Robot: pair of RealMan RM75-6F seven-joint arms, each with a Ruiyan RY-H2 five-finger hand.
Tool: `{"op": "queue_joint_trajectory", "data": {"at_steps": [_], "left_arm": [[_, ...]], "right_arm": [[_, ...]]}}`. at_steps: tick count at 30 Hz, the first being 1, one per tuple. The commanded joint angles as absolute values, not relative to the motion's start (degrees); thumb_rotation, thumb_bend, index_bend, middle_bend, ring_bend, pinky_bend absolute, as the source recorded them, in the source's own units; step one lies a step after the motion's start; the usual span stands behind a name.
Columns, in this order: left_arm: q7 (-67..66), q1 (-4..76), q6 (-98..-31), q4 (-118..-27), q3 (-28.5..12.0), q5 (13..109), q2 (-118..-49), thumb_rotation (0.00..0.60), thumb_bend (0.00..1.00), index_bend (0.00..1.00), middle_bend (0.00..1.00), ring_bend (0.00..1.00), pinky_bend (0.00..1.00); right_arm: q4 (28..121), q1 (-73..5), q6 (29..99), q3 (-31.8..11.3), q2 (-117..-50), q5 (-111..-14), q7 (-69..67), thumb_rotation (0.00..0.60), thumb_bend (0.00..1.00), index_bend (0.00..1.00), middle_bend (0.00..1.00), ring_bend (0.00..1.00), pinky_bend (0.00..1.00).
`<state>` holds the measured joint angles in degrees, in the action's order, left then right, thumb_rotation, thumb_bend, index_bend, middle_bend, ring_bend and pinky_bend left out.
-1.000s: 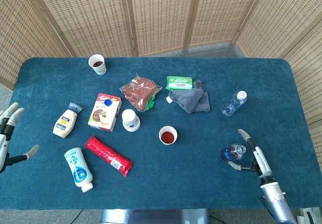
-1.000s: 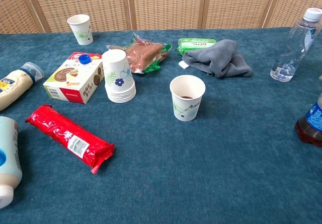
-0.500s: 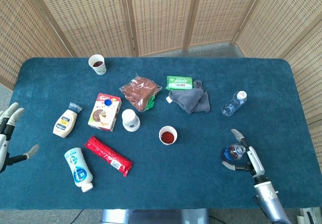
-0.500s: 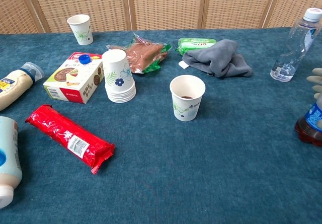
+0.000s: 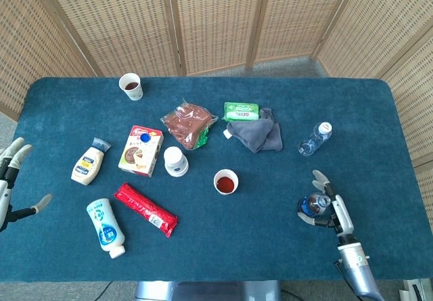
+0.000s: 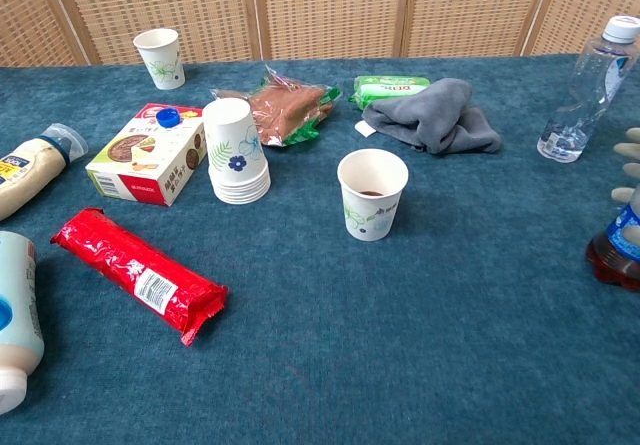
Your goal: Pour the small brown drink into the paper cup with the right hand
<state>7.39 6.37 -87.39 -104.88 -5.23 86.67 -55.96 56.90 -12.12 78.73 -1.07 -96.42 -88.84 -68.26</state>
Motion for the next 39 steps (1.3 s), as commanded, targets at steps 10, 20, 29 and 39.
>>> {"op": "queue_joint_trajectory", "data": {"at_steps": [10,20,29,39], "left_arm": [[7.2,6.4,-87.4,-105.0,-5.1,86.9,-56.0,0.600,0.26,0.00,0.00,0.00,0.00],[7.4,6.5,-87.2,-104.9,-5.1,86.8,-56.0,0.600,0.26,0.00,0.00,0.00,0.00],[8.2,6.4,-87.4,-104.9,-5.1,87.0,-55.8,0.600,0.26,0.00,0.00,0.00,0.00],[9.8,6.3,-87.7,-104.5,-5.0,87.5,-55.4,0.600,0.26,0.00,0.00,0.00,0.00]], "right_arm": [[53.2,-11.0,80.0,-1.0,-99.4,-88.6,-69.5,0.600,0.51,0.28,0.40,0.11,0.44],[52.9,-10.2,82.7,-3.7,-102.1,-86.8,-65.2,0.600,0.69,0.41,0.60,0.29,0.60],[59.8,-11.6,83.5,-4.7,-99.9,-87.9,-57.5,0.600,0.72,0.41,0.61,0.45,0.71],[69.7,-15.1,80.5,-5.5,-96.5,-89.2,-44.6,0.600,0.74,0.42,0.61,0.50,0.81]]}}
